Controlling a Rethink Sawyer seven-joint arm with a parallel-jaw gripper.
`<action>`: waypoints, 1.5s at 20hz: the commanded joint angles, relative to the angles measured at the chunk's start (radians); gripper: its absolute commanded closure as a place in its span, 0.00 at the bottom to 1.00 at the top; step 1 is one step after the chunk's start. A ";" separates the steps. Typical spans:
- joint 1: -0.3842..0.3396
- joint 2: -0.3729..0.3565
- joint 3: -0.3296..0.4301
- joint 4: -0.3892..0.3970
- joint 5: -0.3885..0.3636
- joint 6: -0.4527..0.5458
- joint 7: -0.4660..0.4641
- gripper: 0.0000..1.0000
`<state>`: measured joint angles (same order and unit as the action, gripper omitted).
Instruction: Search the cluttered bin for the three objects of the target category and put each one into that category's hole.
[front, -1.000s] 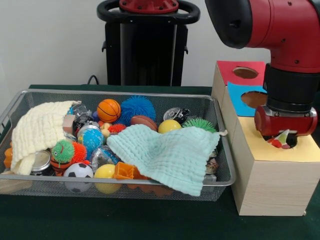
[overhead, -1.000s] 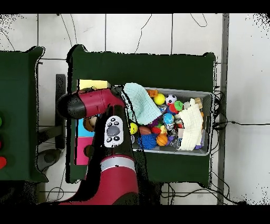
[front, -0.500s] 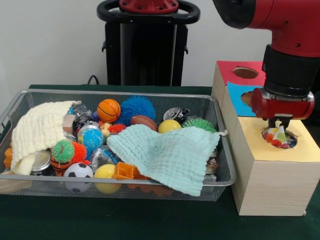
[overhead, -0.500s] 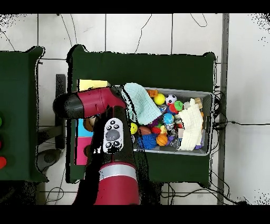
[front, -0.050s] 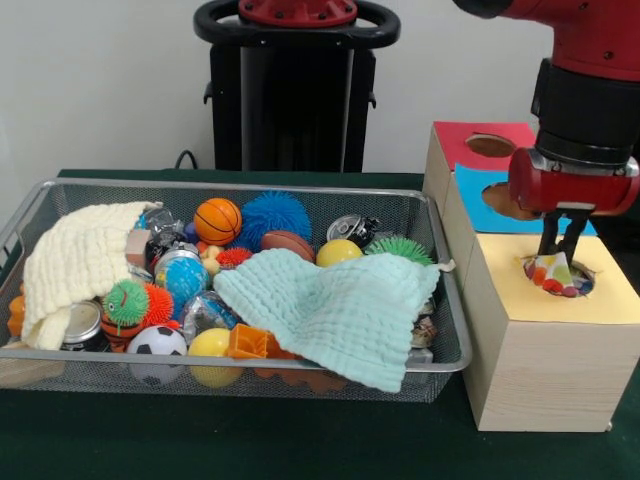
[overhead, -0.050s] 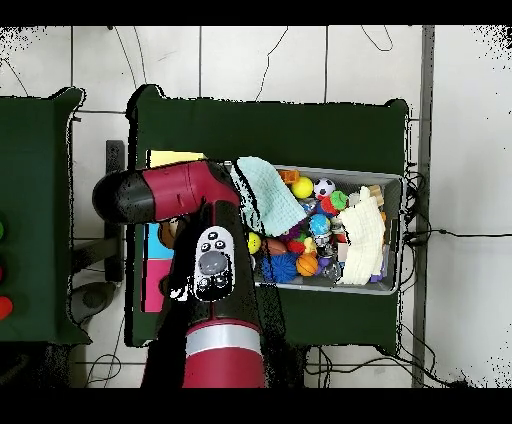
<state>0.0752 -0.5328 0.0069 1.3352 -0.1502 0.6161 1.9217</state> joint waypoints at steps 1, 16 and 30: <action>-0.045 -0.021 0.058 0.065 0.026 0.139 0.026 1.00; -0.071 -0.170 0.091 0.023 0.076 0.397 -0.017 1.00; -0.077 0.005 0.113 -0.035 0.078 0.018 0.079 1.00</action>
<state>0.0331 -0.6367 0.0159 1.2968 -0.0891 0.7506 1.9217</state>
